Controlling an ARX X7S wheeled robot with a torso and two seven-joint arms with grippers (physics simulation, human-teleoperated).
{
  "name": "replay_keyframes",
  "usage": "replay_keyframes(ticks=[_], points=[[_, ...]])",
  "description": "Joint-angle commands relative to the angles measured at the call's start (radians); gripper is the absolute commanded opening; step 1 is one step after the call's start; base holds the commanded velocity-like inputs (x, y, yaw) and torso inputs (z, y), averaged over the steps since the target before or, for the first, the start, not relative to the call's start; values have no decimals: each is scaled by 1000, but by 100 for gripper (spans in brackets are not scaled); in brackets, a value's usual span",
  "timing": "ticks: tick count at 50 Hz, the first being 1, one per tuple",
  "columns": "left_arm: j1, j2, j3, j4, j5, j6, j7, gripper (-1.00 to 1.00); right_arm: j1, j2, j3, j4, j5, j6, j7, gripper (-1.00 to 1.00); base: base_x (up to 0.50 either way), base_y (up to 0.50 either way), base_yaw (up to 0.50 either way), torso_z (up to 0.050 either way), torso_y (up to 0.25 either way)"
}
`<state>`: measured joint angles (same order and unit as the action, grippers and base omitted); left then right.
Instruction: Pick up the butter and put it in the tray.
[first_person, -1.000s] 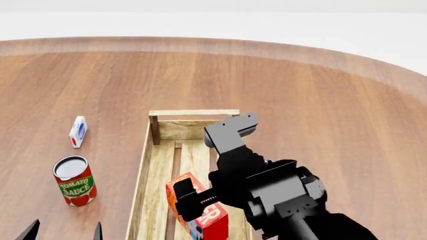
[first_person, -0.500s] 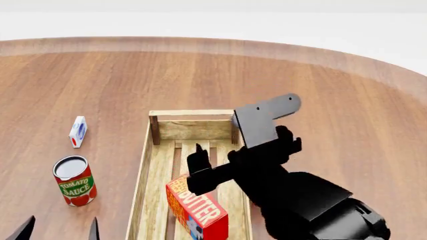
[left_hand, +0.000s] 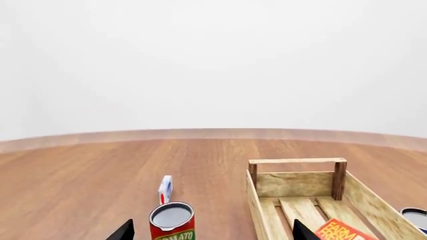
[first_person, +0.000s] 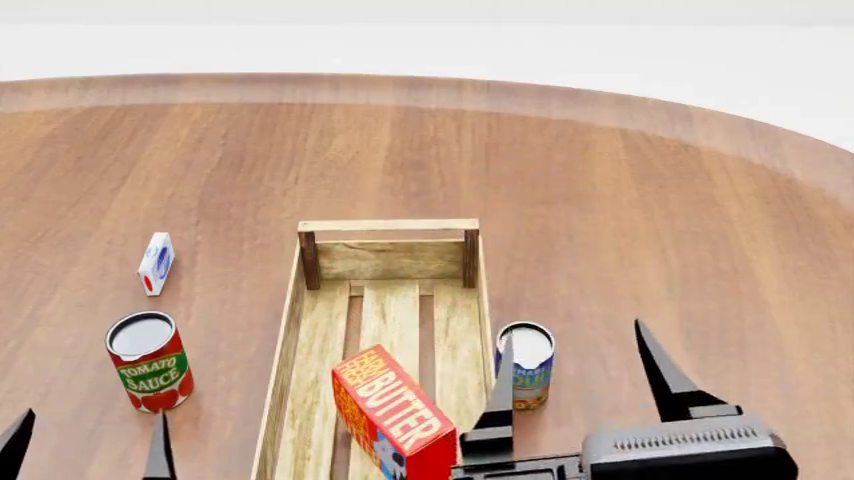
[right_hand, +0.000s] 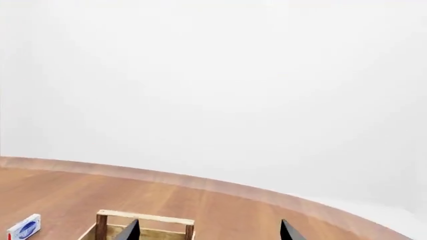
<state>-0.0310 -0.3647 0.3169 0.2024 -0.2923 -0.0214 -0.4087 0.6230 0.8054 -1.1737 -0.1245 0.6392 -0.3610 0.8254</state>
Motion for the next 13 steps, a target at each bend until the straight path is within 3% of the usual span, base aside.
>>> replay_keyframes(ticks=[1,13], points=[[7,-14,-6,31,4,-1,-11,100,-117,29,7,-44,-168,-95,145,100,0,0,0,0,0],[21,-25,-9,71,15,4,-26,100,-149,51,4,-102,-241,-85,196,100,0,0,0,0,0]])
